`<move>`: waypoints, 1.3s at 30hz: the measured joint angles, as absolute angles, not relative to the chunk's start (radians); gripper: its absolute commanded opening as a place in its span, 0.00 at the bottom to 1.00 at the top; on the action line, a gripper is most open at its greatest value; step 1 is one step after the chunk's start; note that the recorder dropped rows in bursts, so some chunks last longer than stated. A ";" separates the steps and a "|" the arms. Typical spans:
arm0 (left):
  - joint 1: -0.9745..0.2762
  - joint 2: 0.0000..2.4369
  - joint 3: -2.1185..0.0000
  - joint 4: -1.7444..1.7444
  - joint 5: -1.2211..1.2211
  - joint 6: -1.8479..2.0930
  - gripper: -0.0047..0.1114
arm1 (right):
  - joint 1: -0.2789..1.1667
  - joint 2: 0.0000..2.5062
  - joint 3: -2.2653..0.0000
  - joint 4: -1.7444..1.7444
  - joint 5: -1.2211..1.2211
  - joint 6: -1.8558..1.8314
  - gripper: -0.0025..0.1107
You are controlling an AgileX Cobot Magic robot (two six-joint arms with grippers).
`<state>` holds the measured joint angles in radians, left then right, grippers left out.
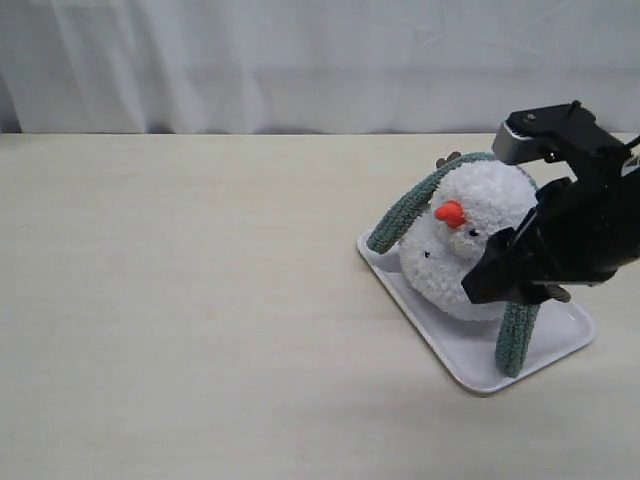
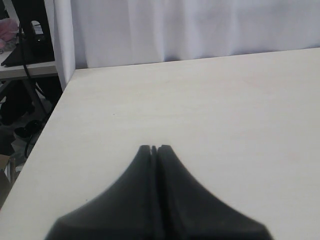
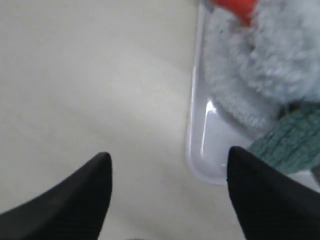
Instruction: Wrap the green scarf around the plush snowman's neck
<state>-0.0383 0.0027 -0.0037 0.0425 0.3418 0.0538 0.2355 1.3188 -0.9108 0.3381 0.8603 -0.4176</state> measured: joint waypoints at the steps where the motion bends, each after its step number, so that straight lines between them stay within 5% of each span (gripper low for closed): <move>1: -0.038 0.003 -0.004 0.042 0.342 0.054 0.04 | 0.236 1.319 -0.919 0.320 0.846 -0.403 0.67; 11: -0.038 0.003 -0.004 0.042 0.342 0.054 0.04 | 0.236 1.339 -1.008 0.093 0.658 -0.296 0.68; 34: -0.038 0.003 -0.004 0.042 0.342 0.054 0.04 | 0.236 1.591 -1.117 0.000 0.631 -0.199 0.68; 36: -0.038 0.003 -0.004 0.042 0.342 0.054 0.04 | 0.236 1.597 -1.117 0.000 0.626 -0.199 0.64; 39: -0.038 0.003 -0.004 0.042 0.342 0.054 0.04 | 0.236 1.597 -1.117 0.006 0.625 -0.199 0.42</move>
